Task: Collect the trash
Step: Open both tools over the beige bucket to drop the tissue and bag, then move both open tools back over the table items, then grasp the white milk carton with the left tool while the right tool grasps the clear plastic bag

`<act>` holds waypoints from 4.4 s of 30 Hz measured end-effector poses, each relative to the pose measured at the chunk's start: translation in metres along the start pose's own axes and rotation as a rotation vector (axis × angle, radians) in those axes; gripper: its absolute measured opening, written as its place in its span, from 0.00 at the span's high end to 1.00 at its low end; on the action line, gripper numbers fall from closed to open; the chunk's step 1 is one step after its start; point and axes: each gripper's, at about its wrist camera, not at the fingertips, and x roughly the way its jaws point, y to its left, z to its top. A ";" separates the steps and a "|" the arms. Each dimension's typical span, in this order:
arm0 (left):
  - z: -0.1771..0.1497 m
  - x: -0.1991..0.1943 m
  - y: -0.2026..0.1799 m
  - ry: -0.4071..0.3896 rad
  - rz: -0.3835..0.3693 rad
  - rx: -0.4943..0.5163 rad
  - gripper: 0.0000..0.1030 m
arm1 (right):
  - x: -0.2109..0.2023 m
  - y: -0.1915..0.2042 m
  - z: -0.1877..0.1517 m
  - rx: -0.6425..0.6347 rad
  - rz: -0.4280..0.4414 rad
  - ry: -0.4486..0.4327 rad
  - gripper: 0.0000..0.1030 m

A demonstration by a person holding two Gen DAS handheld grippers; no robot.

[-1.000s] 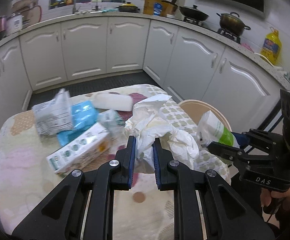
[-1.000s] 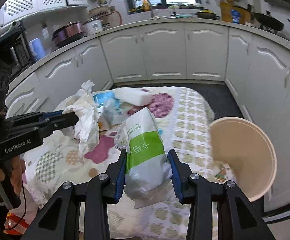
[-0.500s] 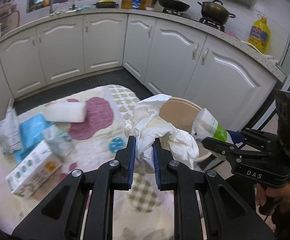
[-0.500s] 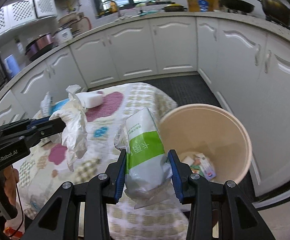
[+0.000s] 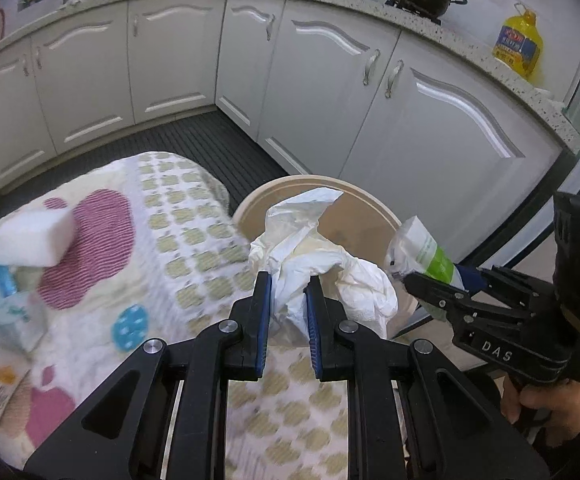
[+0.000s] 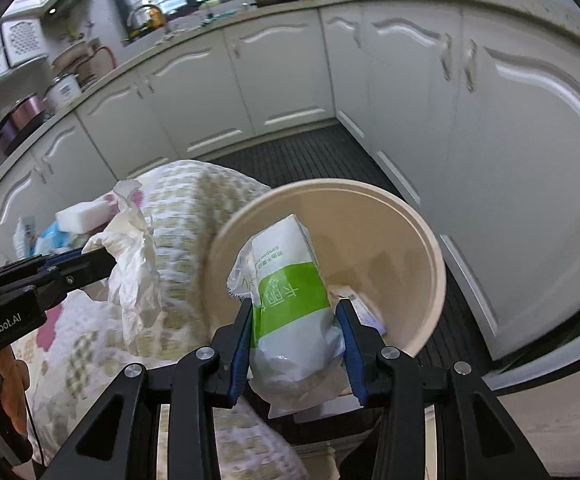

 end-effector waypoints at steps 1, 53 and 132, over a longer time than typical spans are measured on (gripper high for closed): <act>0.001 0.005 -0.003 0.004 -0.002 -0.001 0.86 | 0.003 -0.003 0.001 0.004 -0.005 0.003 0.62; -0.015 -0.024 0.022 -0.043 0.078 -0.043 0.48 | 0.001 0.031 0.004 0.002 -0.011 0.003 0.40; -0.100 -0.105 0.207 0.079 0.283 -0.034 0.59 | 0.042 0.220 -0.008 -0.244 0.199 0.116 0.37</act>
